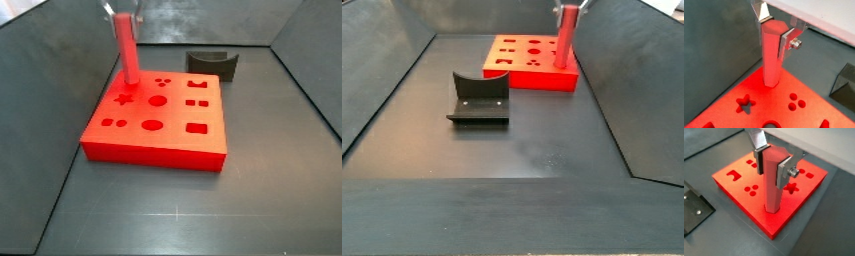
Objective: Pick up the hexagon object. Move up. Move to above the board. Insert the hexagon object.
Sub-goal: Insert the hexagon object.
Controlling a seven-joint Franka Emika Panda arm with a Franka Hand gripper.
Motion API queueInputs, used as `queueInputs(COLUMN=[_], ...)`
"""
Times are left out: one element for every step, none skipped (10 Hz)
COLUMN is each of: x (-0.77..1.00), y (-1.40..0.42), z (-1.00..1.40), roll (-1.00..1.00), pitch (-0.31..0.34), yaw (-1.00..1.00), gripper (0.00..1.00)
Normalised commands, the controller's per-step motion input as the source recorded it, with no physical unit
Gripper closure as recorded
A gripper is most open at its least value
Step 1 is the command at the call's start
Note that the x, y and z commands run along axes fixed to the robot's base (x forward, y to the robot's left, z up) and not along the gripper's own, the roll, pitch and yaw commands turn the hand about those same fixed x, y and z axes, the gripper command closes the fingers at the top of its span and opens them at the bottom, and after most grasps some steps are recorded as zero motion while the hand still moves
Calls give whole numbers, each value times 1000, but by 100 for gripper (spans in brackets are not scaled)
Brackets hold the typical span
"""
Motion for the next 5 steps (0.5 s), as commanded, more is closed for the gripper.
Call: queueInputs(x=[426, 217, 37, 11, 0], y=[0, 60, 129, 106, 0], z=[-537, -357, -66, -11, 0], roll=[0, -60, -137, -100, 0], pitch=[67, 0, -19, 0, 0], yaw=[0, 0, -94, -63, 0], gripper=[100, 100, 100, 100, 100])
